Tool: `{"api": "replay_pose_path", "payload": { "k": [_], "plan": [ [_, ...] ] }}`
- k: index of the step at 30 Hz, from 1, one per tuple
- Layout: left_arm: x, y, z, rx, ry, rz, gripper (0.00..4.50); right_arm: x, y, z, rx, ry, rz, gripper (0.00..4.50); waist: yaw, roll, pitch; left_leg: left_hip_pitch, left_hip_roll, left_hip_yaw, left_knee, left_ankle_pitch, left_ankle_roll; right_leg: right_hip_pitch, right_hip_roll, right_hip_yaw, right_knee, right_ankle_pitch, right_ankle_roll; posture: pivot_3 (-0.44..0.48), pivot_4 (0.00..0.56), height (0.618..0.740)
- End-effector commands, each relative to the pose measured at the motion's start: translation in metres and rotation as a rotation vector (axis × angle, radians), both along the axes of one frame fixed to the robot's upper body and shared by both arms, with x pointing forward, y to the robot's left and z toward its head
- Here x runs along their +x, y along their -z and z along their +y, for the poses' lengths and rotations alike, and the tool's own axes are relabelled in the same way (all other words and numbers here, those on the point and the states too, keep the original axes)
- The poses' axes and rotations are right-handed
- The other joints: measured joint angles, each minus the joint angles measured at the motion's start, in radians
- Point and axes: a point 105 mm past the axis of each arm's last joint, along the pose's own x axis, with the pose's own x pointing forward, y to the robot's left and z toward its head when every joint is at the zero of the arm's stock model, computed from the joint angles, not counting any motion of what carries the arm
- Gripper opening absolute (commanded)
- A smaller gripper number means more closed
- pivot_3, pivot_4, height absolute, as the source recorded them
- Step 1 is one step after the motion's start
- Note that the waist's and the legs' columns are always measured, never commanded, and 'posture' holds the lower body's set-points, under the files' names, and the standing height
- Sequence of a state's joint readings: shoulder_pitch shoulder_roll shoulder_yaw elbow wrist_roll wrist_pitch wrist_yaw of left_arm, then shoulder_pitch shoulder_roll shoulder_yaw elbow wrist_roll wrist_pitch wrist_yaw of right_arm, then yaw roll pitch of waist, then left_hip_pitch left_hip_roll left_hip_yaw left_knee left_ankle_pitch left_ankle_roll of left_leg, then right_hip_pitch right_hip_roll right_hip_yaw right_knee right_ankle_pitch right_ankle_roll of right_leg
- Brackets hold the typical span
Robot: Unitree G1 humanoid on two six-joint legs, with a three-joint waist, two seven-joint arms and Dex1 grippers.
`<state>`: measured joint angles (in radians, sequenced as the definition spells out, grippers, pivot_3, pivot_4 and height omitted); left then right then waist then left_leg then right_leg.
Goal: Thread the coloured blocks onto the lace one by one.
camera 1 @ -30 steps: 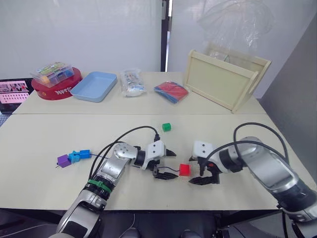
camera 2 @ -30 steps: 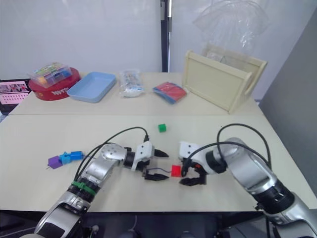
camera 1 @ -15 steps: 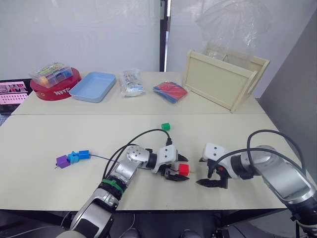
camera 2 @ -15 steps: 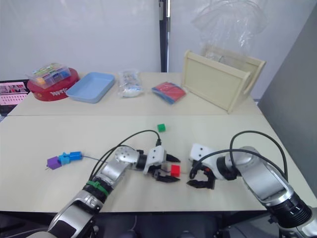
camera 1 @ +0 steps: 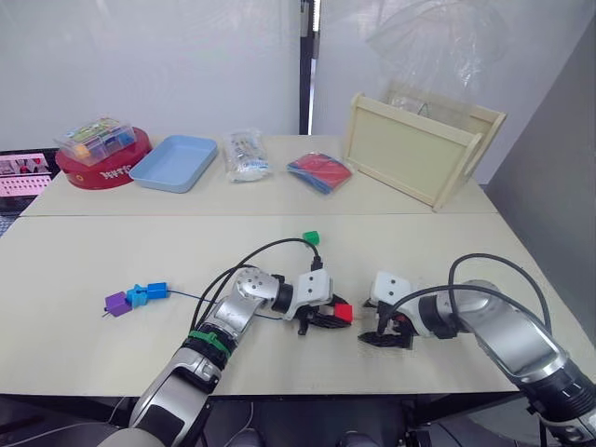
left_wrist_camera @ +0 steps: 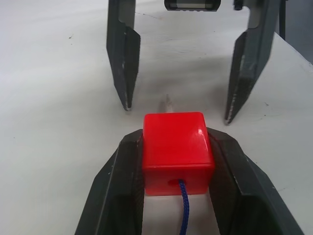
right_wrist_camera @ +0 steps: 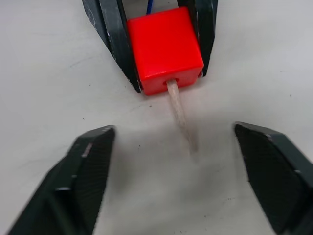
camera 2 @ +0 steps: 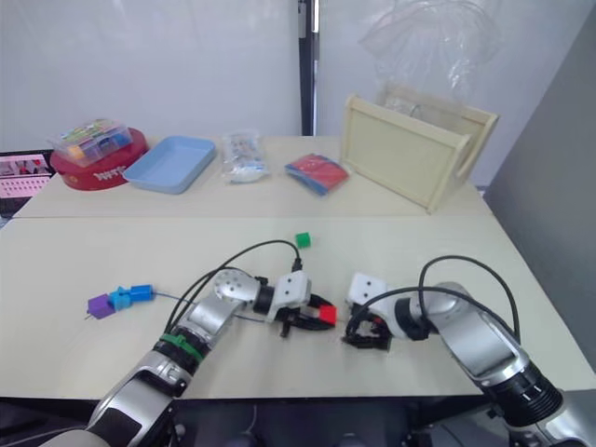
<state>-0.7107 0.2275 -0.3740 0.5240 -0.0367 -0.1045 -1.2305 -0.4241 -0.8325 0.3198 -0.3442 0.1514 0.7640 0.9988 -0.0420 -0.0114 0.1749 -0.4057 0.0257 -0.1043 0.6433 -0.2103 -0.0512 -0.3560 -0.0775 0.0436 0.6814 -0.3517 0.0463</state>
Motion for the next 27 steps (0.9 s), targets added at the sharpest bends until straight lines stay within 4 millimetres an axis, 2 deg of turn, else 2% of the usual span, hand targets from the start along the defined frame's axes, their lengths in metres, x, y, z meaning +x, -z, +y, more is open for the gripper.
{"api": "replay_pose_path", "payload": {
  "k": [1,8,9,13,16,19,22,24,27],
  "plan": [
    [-0.001,-0.004,-0.002,0.009,0.015,-0.025,1.21,0.005,-0.003,0.001,0.003,0.008,-0.035,2.32,0.0,0.0,0.0,0.0,0.0,0.0,0.0,0.0,0.0,0.0,0.0,0.0,0.0,0.0,0.0,0.0,0.15,0.74],
    [-0.003,-0.001,0.0,0.022,0.009,-0.009,1.21,0.008,-0.004,0.006,0.043,0.015,-0.033,0.02,-0.001,0.0,0.0,0.001,0.0,0.0,0.0,0.0,0.0,0.0,0.0,0.0,0.0,0.0,0.0,0.0,0.15,0.74],
    [-0.003,-0.002,0.001,0.015,0.005,-0.011,1.21,0.008,-0.003,0.005,0.04,0.016,-0.032,0.0,-0.002,0.0,0.0,0.001,0.0,0.0,0.0,0.0,0.0,0.0,0.0,0.0,0.0,0.0,0.0,0.0,0.15,0.74],
    [0.004,-0.03,0.029,-0.072,-0.059,-0.035,1.21,0.009,-0.002,0.002,0.03,-0.004,-0.013,0.0,-0.007,0.0,0.0,0.001,0.0,0.0,0.0,0.0,0.0,0.0,0.0,0.0,0.001,0.0,0.0,0.0,0.15,0.74],
    [0.014,-0.036,0.071,-0.016,-0.158,-0.072,1.21,0.01,-0.002,0.003,0.02,-0.041,-0.001,0.0,-0.007,0.0,0.0,0.001,0.001,0.0,0.0,0.0,0.0,0.0,0.001,0.0,0.001,0.0,0.0,0.0,0.15,0.74],
    [0.016,-0.03,0.114,0.062,-0.245,-0.059,1.21,0.015,-0.005,0.004,0.021,-0.06,0.005,0.0,-0.006,0.0,0.0,0.001,0.001,0.0,0.0,0.0,0.0,0.0,0.0,0.0,0.001,0.0,0.0,0.0,0.15,0.74],
    [0.015,-0.023,0.135,0.119,-0.277,-0.055,1.21,0.019,-0.007,0.002,0.018,-0.065,0.002,0.0,-0.001,0.0,0.0,0.001,0.001,0.0,0.0,0.0,0.0,0.0,0.0,0.0,0.001,0.0,0.0,0.0,0.15,0.74],
    [0.014,-0.022,0.157,0.15,-0.316,-0.044,1.21,0.021,-0.009,0.002,0.014,-0.075,-0.003,0.0,0.003,0.0,0.0,0.001,0.001,0.0,0.0,0.0,0.0,0.0,0.0,0.0,0.0,0.0,0.0,0.0,0.15,0.74],
    [0.009,-0.015,0.214,0.279,-0.412,-0.037,1.21,0.024,-0.012,0.003,0.012,-0.085,-0.01,0.0,-0.008,0.0,0.0,0.0,0.001,0.0,-0.001,0.0,0.0,-0.001,0.0,0.0,0.0,0.0,0.0,0.0,0.15,0.74]
  ]
}}
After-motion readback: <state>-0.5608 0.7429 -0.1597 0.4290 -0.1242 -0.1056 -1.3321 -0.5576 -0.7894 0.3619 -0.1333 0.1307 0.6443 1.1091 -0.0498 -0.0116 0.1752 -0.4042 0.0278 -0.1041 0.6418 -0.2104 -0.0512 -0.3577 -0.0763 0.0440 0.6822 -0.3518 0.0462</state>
